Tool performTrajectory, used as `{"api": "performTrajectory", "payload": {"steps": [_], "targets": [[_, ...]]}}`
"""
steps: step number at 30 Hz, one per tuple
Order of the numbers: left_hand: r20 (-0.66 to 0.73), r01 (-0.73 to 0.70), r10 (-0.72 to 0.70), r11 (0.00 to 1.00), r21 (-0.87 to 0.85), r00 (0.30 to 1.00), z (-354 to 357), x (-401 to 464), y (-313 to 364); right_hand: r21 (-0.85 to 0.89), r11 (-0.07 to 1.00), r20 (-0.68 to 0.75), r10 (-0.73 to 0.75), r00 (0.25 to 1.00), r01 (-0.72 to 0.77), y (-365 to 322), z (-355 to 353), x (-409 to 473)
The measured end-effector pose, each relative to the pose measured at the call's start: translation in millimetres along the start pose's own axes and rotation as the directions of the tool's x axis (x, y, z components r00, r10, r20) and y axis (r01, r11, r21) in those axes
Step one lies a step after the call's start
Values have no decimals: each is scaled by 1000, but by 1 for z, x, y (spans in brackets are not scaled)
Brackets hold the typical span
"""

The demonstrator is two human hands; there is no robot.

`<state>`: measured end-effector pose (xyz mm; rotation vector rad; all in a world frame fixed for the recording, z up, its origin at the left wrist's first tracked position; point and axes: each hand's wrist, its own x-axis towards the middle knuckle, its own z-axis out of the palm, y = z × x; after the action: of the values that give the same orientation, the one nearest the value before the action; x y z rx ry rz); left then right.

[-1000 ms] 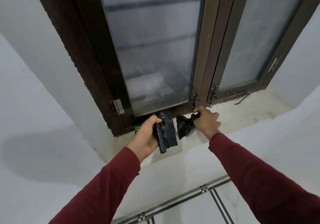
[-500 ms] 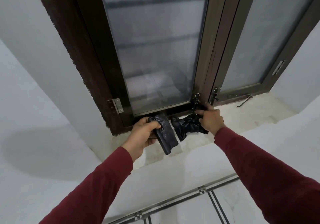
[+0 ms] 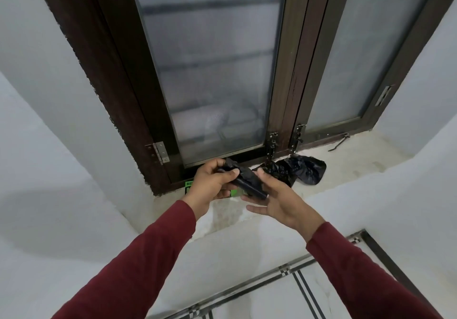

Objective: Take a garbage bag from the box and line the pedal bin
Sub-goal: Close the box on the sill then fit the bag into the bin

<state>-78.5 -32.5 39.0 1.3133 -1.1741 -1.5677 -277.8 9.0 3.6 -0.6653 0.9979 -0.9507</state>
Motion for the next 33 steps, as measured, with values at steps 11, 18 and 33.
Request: {"api": "performTrajectory", "payload": {"steps": [11,18,33], "targets": [[-16,-2,3,999,36,1000,1,0,-6,-116,970,-222,-235,946,214,-9,2,-8],[-90,17,-19,1000,-18,996,-4,3,-7,-291,912,-197,-354,914,291,-8,3,-7],[66,-171,160,959,225,985,-17,9,10,-708,652,9,-376,926,272,-36,26,9]]}}
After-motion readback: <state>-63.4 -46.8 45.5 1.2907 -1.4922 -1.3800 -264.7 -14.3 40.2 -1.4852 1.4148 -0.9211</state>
